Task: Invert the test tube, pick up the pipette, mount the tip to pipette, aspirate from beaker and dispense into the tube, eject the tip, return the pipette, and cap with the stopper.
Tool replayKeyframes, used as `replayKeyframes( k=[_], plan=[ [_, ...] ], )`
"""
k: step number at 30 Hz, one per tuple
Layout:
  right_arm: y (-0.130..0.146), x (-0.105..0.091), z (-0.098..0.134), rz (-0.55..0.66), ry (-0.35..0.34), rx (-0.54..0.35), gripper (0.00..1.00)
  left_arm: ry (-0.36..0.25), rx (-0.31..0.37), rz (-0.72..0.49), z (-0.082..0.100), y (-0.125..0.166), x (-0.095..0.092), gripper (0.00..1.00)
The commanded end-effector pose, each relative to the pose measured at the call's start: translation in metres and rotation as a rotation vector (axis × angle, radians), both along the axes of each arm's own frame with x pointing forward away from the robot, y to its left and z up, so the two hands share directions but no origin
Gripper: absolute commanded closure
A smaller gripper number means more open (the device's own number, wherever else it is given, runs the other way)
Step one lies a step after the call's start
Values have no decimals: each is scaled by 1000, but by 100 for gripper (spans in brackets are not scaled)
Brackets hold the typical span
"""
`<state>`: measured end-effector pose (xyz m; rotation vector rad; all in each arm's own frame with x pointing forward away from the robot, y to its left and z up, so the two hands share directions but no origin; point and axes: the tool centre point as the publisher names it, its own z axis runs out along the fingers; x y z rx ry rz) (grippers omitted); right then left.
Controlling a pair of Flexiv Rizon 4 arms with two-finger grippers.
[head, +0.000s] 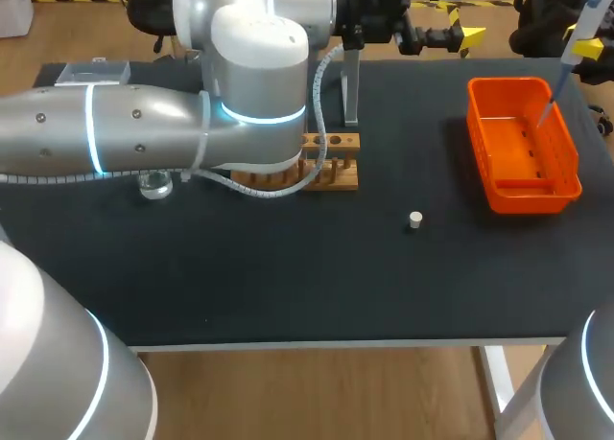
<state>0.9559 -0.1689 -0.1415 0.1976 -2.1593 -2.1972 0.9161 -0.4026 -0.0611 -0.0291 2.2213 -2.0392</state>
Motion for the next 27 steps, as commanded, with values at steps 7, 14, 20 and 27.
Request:
replayKeyframes(
  k=[7, 14, 20, 27],
  plan=[
    [-1, 0, 1, 1, -1, -4, 100, 13, -16, -24, 8, -54, 40, 96],
    [-1, 0, 1, 1, -1, -4, 100, 25, 11, -17, 11, -67, 39, 100],
    [-1, 0, 1, 1, -1, -4, 100, 25, 11, -17, 11, -67, 39, 100],
    [-1, 0, 1, 1, -1, -4, 100, 25, 11, -17, 11, -67, 39, 100]
  ],
)
